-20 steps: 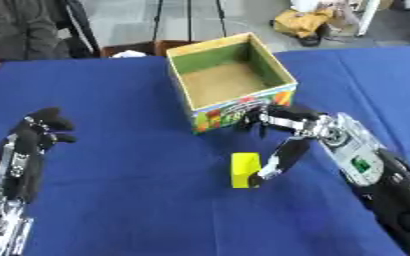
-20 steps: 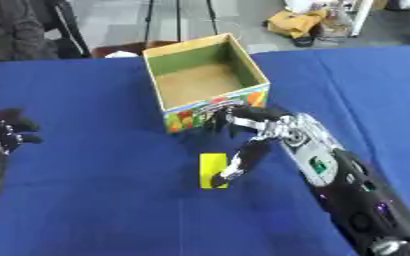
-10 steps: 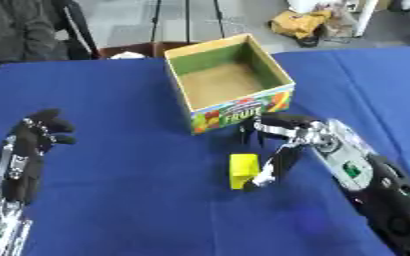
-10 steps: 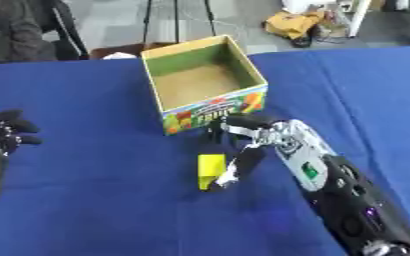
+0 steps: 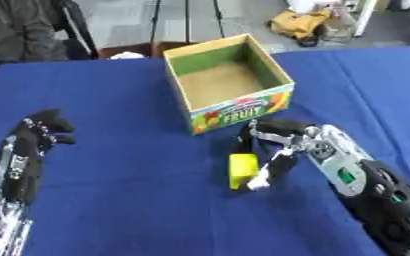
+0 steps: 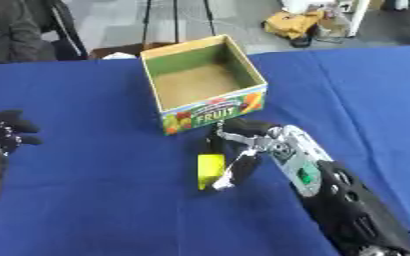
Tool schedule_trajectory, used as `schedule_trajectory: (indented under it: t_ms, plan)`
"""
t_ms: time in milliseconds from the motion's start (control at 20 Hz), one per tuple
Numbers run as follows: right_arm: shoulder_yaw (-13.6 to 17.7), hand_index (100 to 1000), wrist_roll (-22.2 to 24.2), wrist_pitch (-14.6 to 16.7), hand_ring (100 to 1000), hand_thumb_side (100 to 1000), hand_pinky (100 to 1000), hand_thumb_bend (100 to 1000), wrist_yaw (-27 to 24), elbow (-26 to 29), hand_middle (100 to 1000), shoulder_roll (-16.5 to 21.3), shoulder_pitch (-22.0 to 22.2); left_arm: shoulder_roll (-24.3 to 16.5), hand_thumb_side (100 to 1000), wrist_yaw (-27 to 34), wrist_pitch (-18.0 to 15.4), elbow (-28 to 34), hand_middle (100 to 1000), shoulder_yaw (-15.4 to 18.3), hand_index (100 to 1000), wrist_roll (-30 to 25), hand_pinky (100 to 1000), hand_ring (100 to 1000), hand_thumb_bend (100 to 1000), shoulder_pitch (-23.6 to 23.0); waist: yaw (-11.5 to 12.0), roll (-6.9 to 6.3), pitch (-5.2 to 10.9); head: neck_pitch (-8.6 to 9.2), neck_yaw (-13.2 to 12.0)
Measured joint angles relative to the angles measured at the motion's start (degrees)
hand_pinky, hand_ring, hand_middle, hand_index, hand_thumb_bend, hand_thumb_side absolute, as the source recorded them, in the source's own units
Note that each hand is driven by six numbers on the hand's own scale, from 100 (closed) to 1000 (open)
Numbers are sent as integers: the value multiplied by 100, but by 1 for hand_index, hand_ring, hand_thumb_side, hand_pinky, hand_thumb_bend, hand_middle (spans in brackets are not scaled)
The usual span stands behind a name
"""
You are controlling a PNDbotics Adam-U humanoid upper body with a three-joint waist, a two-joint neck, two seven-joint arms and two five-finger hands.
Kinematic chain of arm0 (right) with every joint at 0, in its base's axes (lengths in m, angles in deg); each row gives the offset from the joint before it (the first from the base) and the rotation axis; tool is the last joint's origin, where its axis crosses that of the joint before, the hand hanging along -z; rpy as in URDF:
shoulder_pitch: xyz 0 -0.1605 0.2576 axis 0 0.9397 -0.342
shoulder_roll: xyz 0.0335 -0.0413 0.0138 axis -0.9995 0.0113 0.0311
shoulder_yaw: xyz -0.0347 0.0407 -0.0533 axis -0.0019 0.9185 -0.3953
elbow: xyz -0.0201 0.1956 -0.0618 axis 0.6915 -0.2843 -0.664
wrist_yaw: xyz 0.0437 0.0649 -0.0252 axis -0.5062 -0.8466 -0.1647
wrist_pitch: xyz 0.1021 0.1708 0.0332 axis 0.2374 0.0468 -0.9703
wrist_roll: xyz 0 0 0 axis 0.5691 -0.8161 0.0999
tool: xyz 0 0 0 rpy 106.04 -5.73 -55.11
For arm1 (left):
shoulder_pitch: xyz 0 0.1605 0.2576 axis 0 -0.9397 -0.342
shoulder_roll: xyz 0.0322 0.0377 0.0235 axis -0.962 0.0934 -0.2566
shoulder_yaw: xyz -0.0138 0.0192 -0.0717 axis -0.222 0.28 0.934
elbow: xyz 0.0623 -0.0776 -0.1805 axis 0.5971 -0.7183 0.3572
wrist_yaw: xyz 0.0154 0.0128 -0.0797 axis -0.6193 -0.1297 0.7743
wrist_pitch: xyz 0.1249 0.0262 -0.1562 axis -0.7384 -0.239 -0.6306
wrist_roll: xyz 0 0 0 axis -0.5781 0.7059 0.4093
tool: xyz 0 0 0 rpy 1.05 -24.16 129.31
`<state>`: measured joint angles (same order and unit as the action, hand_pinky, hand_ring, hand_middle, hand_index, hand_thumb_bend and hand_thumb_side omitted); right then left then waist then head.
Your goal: Pick up objects on the table and place them in the box.
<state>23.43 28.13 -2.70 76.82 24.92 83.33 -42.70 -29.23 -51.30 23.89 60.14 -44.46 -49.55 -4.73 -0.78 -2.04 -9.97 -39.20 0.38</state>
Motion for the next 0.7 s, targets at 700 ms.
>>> schedule_trajectory:
  t_ms: [700]
  plan:
    - [35, 439, -612, -43, 382, 349, 128, 283, 73, 51, 329, 50, -3, 0, 776, 0, 0, -29, 583, 0, 767, 0, 593, 658, 930, 0, -52, 15, -2, 0, -30]
